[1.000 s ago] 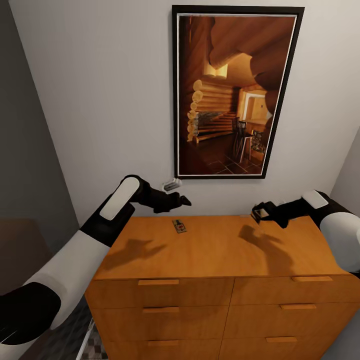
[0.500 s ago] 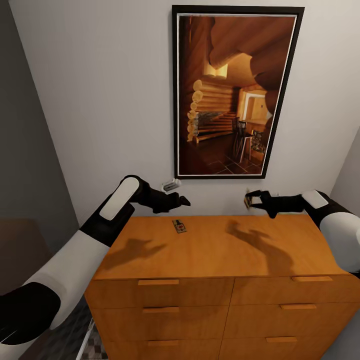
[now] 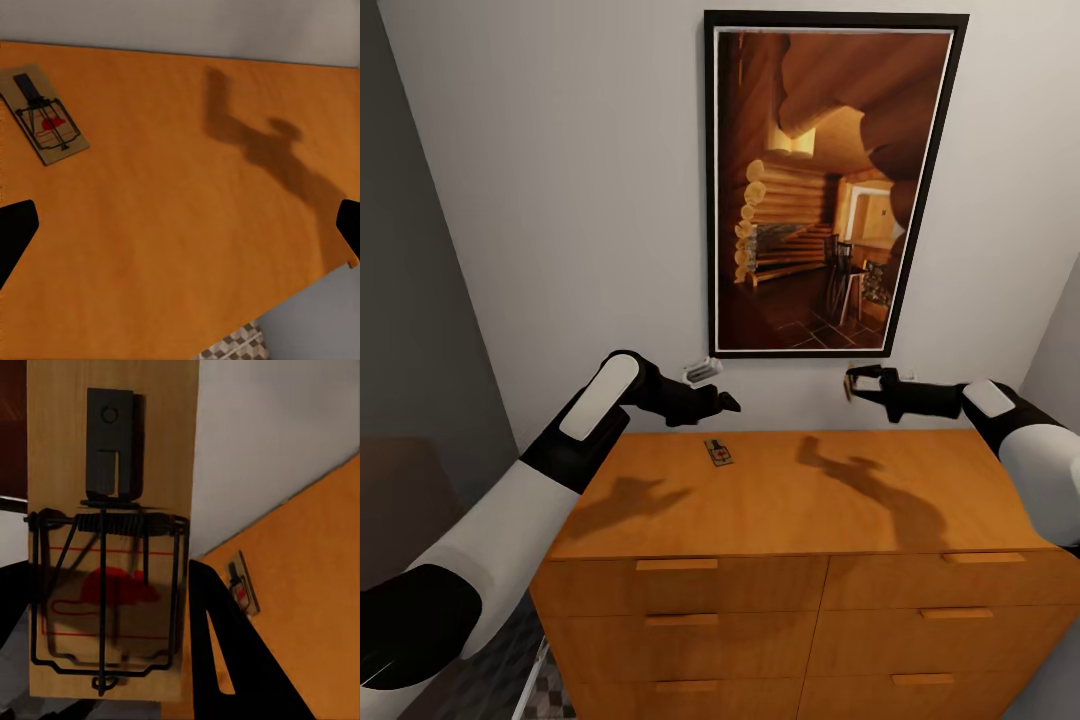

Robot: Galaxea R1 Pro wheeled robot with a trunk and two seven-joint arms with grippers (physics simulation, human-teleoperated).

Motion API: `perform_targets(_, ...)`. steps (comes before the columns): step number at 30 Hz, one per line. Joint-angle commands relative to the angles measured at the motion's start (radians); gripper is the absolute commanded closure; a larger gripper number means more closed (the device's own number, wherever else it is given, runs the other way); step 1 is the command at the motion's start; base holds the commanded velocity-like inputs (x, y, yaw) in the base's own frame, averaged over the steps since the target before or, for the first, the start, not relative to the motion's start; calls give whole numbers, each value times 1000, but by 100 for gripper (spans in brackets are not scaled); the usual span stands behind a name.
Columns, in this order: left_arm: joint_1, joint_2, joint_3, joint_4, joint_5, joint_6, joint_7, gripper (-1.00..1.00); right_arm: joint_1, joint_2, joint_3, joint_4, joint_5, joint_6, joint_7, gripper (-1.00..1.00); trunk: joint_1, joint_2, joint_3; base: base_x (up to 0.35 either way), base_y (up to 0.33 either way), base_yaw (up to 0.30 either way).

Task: Take the four mousetraps from the cabinet in the bathroom and place them on the bathroom floor. Make sure all four end up on the same floor surface, and ensure that at least two of them are either under or directly next to the same bathroom sink.

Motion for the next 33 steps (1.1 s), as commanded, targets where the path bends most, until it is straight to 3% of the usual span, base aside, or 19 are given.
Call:
perform_targets(1,-1,0,0,-1,10,0,11,-100,-1,0,3,0,9,4,30,100,0,-1,-1,0,0,0)
perform_targets(5,-1,0,-1,-1,10,-5,13,-100,-1,1,58,-1,10,4,134,100,0,-1,-1,0,0,0)
perform_targets(9,-1,0,-1,0,10,-8,13,-100,-1,1,166,-3,10,4,245,100,0,-1,-1,0,0,0)
perform_targets(10,-1,0,-1,0,10,-9,14,-100,-1,0,230,-5,9,4,311,100,0,-1,-1,0,0,0)
perform_targets(13,-1,0,-1,0,10,-10,14,-100,-1,-1,321,-7,8,4,433,100,0,-1,-1,0,0,0)
perform_targets(19,-1,-1,-1,1,10,-11,14,-100,-1,-3,441,-17,8,4,726,100,0,-1,-1,0,0,0)
perform_targets(20,-1,-2,-1,0,10,-11,14,-100,-1,-3,465,-26,9,4,808,100,0,-1,-1,0,0,0)
perform_targets(25,-1,-9,-1,1,10,-12,15,-100,-1,-3,499,-61,9,4,925,100,0,-1,-1,0,0,0)
perform_targets(33,-1,-13,-1,10,11,-12,26,-100,-1,-2,514,-160,8,4,994,100,0,-1,-1,0,0,0)
